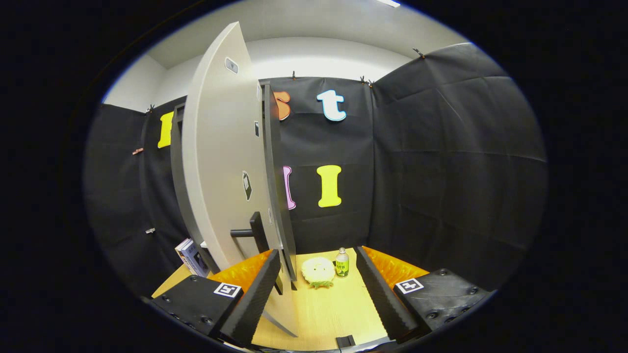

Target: Open the shoe cabinet door, grab the shoes and put them into the shoe cabinet, then close the shoe cabinet door.

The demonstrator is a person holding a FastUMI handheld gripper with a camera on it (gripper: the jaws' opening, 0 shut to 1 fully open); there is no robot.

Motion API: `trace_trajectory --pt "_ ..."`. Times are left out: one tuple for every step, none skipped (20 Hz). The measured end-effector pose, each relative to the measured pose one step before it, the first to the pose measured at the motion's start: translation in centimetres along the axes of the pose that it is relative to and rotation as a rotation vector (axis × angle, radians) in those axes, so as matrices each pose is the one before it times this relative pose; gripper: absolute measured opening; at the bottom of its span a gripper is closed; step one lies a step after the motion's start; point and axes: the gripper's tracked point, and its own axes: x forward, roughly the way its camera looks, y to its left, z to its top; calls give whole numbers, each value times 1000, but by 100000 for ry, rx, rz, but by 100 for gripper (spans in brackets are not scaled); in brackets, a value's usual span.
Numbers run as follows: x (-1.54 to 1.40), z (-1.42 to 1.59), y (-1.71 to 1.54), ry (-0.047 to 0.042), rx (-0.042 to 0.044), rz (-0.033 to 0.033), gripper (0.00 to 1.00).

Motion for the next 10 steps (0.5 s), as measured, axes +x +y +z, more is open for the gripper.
trace_trajectory --pt "349 -252 172 704 -1111 497 98" --pt "146 -35 36 329 -978 -1 98" --pt "-76 -13 295 -270 -540 409 97" --pt "-35 229 355 -250 -356 518 97" --pt "-106 -39 125 295 -310 -519 96" --pt "166 70 -21 -384 22 -876 96" --pt "-18 -37 145 454 245 -524 96" --pt "-34 -250 459 721 559 63 96" --pt "-467 -78 221 -115 551 -648 92" --pt "64 60 281 317 322 -641 88"
